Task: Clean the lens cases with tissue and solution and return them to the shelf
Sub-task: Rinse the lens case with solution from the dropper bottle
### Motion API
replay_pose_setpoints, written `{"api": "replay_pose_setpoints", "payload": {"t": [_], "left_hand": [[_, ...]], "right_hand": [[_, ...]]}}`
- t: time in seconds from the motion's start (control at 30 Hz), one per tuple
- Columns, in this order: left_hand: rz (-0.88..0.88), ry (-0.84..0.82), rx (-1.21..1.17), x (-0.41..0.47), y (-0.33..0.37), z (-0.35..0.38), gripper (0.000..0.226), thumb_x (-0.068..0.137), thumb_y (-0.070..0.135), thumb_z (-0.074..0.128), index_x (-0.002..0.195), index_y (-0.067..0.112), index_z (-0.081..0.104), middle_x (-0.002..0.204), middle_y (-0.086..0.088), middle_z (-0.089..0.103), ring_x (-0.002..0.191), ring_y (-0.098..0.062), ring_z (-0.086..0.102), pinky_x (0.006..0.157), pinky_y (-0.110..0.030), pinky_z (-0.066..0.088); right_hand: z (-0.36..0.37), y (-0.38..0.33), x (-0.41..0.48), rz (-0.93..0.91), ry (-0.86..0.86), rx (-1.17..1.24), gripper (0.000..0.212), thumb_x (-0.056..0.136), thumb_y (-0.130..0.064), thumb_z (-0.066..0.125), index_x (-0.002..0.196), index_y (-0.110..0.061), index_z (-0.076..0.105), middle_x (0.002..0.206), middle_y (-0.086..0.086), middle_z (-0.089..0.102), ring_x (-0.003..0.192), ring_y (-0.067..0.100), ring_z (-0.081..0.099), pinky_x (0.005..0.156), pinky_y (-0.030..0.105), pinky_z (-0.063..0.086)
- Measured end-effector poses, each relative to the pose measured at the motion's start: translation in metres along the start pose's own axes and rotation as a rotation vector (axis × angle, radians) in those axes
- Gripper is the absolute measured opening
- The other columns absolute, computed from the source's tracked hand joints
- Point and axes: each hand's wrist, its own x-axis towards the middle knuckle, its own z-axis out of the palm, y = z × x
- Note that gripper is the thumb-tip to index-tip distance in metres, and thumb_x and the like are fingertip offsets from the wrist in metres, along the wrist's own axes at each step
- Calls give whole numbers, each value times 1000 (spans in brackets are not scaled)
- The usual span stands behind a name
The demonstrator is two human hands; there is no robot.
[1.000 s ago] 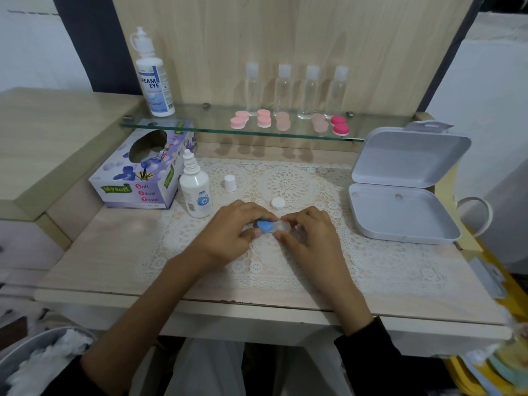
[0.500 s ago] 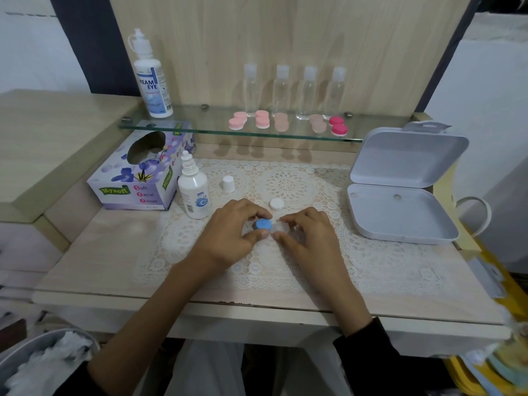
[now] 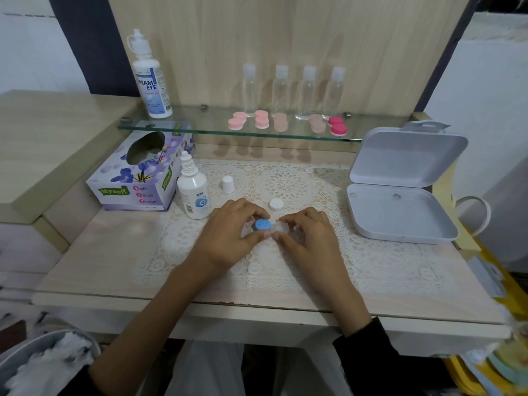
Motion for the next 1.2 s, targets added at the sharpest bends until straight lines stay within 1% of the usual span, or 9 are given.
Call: {"api": "replay_pose_setpoints", "payload": {"t": [0.17,0.37,0.5,0.63,0.77,0.83,0.93,1.0,1.2], "left_hand": [[87,-50,-39,-1,-4,2,30,78,21,61,106,31,65,106,19,60,104,-9,53,92,-48,42],[4,35,-44,-1,2,0,42,75,49,63,109,25,64,108,10,58,104,-7,52,93,-30,43],[-32,26,-8,0,1,0,45,72,60,55,102,28,65,98,14,60,96,-6,52,89,-34,43],[6,10,-34,0,0,1,31,78,40,58,104,27,67,102,16,62,99,-8,53,91,-43,43],[94,-59,-40,2,-5,1,30,80,25,57,108,29,67,107,20,62,105,-9,53,92,-46,42],[83,-37,-41,1,-5,0,32,80,36,58,111,29,65,109,19,61,106,-8,52,93,-43,43],[20,29,10,1,-2,-1,53,72,61,56,112,27,63,109,15,58,102,-4,50,91,-28,42],[-3,29,40,1,0,-1,53,70,63,59,107,26,65,102,13,58,97,-4,49,85,-23,39],[37,-23,6,3,-2,-2,31,77,38,59,105,27,67,101,19,59,98,-6,52,91,-42,42]], "right_hand": [[0,0,0,1,3,10,22,85,-26,70,104,-16,70,92,-8,52,94,10,43,75,13,31],[1,0,0,-2,10,3,26,85,-28,71,107,-14,70,93,-7,53,95,10,44,77,13,32],[0,-1,0,3,4,3,28,85,-31,71,108,-14,70,95,-6,55,95,10,44,77,13,32],[0,-2,0,4,10,13,26,85,-28,71,107,-15,70,94,-6,55,94,10,44,77,13,32],[0,-2,0,11,7,7,24,85,-27,70,106,-16,70,95,-6,55,95,11,43,77,14,32],[1,-2,-1,10,8,8,24,85,-27,70,106,-16,70,95,-6,55,95,11,44,77,14,32],[1,-1,0,11,3,8,27,85,-30,71,108,-16,70,96,-5,56,96,11,44,79,16,35],[1,-1,0,8,4,1,28,85,-31,71,108,-15,70,97,-5,56,96,11,44,78,16,34],[0,-1,0,5,5,6,26,85,-28,71,107,-15,70,95,-6,55,95,10,43,78,12,31]]}}
